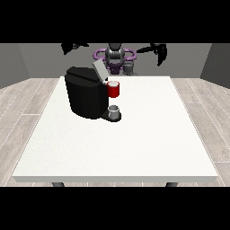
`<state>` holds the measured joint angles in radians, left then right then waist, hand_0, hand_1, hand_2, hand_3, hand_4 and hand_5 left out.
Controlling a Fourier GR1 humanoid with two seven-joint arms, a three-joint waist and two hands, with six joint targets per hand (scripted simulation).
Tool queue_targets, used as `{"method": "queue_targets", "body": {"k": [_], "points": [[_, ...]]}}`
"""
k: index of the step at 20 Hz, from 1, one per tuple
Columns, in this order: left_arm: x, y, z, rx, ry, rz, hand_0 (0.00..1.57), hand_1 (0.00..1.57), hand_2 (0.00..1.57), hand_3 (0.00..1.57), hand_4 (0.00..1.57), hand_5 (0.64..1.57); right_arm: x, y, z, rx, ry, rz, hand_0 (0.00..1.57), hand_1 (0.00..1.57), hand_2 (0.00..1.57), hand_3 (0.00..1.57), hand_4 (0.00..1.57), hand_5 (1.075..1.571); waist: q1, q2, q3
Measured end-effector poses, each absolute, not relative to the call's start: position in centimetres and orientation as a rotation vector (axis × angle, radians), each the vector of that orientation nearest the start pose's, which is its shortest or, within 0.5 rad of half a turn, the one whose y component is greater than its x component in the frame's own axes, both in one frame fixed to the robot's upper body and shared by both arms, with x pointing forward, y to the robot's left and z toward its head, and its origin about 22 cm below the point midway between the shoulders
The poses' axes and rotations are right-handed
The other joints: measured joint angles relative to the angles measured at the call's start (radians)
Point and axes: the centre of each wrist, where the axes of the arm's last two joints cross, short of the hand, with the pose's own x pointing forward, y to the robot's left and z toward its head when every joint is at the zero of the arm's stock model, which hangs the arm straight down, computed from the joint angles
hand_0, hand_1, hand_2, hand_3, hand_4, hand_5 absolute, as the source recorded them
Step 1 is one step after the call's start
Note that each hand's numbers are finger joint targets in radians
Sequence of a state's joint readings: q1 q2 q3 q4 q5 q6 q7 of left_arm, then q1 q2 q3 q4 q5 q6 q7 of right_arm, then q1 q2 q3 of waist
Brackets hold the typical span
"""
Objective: Insert the coffee pod into the coffee machine and close the lid
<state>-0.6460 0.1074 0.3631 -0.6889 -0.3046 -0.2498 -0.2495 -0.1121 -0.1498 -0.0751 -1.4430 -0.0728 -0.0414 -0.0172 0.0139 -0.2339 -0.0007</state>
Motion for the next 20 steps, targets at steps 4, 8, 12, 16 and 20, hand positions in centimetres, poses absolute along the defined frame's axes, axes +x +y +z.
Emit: {"method": "queue_targets", "body": {"k": [4,8,12,16,20], "points": [[37.1,25.0,-2.3,-0.080,-1.502,-0.262,0.00,0.00,0.00,0.00,0.06,1.571,28.3,-27.3,2.6,-0.084,-1.611,0.025,0.00,0.00,0.00,0.00,0.00,1.571,0.040,0.010,0.0003],[35.9,24.1,-3.3,-0.144,-1.483,-0.223,0.00,0.00,0.00,0.00,0.00,1.571,28.7,-26.9,2.9,-0.078,-1.602,0.075,0.00,0.00,0.00,0.00,0.14,1.571,0.089,-0.004,0.0008],[35.0,24.3,-3.3,-0.160,-1.507,-0.206,0.00,0.00,0.00,0.00,0.20,1.571,29.8,-25.8,4.1,-0.074,-1.631,0.126,0.00,0.00,0.00,0.00,0.16,1.571,0.113,0.026,0.0006],[34.3,24.2,-2.6,-0.179,-1.527,-0.207,0.00,0.00,0.00,0.00,0.00,1.571,30.5,-25.6,4.1,-0.063,-1.643,0.161,0.00,0.00,0.00,0.00,0.00,1.571,0.136,0.054,0.0006],[33.4,24.3,-1.8,-0.174,-1.549,-0.184,0.00,0.00,0.00,0.00,0.00,1.571,31.5,-25.6,4.4,-0.038,-1.643,0.161,0.00,0.00,0.00,0.00,0.00,1.571,0.144,0.086,0.0008]]}}
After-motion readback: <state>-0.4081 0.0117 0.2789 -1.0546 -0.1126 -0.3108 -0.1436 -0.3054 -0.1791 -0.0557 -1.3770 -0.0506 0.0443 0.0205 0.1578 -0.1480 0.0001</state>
